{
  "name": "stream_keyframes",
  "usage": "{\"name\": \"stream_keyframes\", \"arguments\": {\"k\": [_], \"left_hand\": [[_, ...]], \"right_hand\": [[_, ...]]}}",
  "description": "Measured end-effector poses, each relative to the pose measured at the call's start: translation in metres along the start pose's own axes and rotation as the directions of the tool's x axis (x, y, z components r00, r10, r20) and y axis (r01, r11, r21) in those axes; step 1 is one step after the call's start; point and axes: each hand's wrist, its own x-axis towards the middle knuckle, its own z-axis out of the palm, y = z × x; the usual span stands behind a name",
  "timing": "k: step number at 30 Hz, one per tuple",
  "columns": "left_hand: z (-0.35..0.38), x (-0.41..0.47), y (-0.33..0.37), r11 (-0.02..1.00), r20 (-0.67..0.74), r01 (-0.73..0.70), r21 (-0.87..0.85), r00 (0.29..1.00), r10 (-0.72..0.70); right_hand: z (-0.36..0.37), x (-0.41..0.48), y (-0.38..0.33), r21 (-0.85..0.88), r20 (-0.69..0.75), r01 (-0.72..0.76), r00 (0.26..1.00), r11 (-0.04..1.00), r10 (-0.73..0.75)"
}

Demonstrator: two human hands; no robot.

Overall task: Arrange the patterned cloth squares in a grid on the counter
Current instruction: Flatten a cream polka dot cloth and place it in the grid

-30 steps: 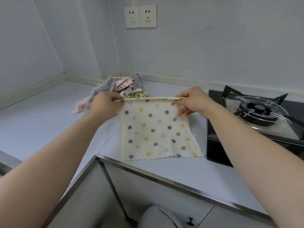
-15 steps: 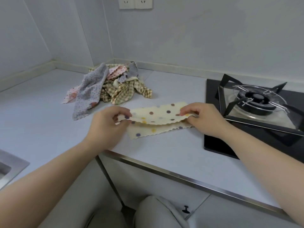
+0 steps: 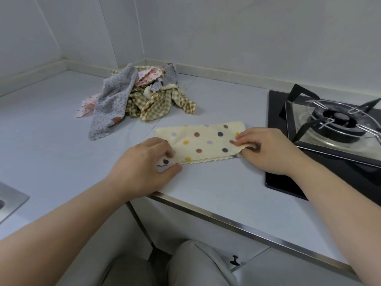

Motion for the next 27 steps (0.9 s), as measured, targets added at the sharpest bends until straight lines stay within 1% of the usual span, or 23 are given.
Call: {"name": "stream_keyframes", "arguments": {"k": [3, 4, 7, 9, 11, 13, 14, 17, 19, 21, 25, 27], "left_hand": [[-0.004, 0.001, -0.005, 1.0, -0.029, -0.023, 0.001, 0.999, 0.023], [-0.005, 0.002, -0.007, 0.999, -0.041, -0.047, 0.023, 0.998, 0.048], [-0.005, 0.004, -0.011, 0.98, -0.088, -0.137, 0.148, 0.985, 0.151], [-0.006, 0.008, -0.014, 0.949, -0.118, -0.162, 0.269, 0.973, 0.2], [-0.007, 0.01, -0.016, 0.928, -0.112, -0.185, 0.323, 0.966, 0.231], [-0.007, 0.01, -0.017, 0.923, -0.07, -0.233, 0.306, 0.962, 0.266], [-0.006, 0.009, -0.016, 0.933, -0.049, -0.235, 0.273, 0.965, 0.257], [-0.008, 0.007, -0.011, 0.972, -0.039, -0.146, 0.186, 0.987, 0.156], [-0.01, 0.006, -0.011, 0.976, -0.026, -0.129, 0.173, 0.991, 0.135], [-0.01, 0.006, -0.012, 0.971, -0.015, -0.159, 0.18, 0.986, 0.165], [-0.006, 0.006, -0.014, 0.938, -0.031, -0.237, 0.252, 0.967, 0.253], [-0.005, 0.006, -0.014, 0.938, -0.039, -0.246, 0.244, 0.964, 0.263]], "right_hand": [[-0.005, -0.004, -0.002, 0.017, 0.108, -0.005, 0.994, 1.0, 0.003], [-0.006, -0.004, -0.002, 0.022, 0.111, -0.006, 0.994, 1.0, 0.003], [-0.003, -0.002, -0.004, -0.001, 0.047, 0.03, 0.998, 1.0, -0.03], [-0.001, -0.002, -0.006, -0.021, 0.031, 0.069, 0.997, 0.997, -0.068], [-0.001, -0.003, -0.008, -0.026, 0.032, 0.076, 0.997, 0.997, -0.075], [-0.002, -0.004, -0.008, -0.037, 0.035, 0.071, 0.997, 0.997, -0.069], [-0.003, -0.004, -0.008, -0.048, 0.036, 0.067, 0.997, 0.997, -0.065], [-0.005, -0.004, -0.009, -0.092, 0.031, 0.061, 0.998, 0.994, -0.059], [-0.006, -0.004, -0.011, -0.109, 0.025, 0.05, 0.999, 0.993, -0.047], [-0.008, -0.005, -0.01, -0.083, 0.038, 0.025, 0.999, 0.996, -0.022], [-0.01, -0.006, -0.006, 0.007, 0.083, -0.023, 0.996, 1.0, 0.022], [-0.01, -0.006, -0.005, 0.024, 0.092, -0.051, 0.995, 0.998, 0.048]]}}
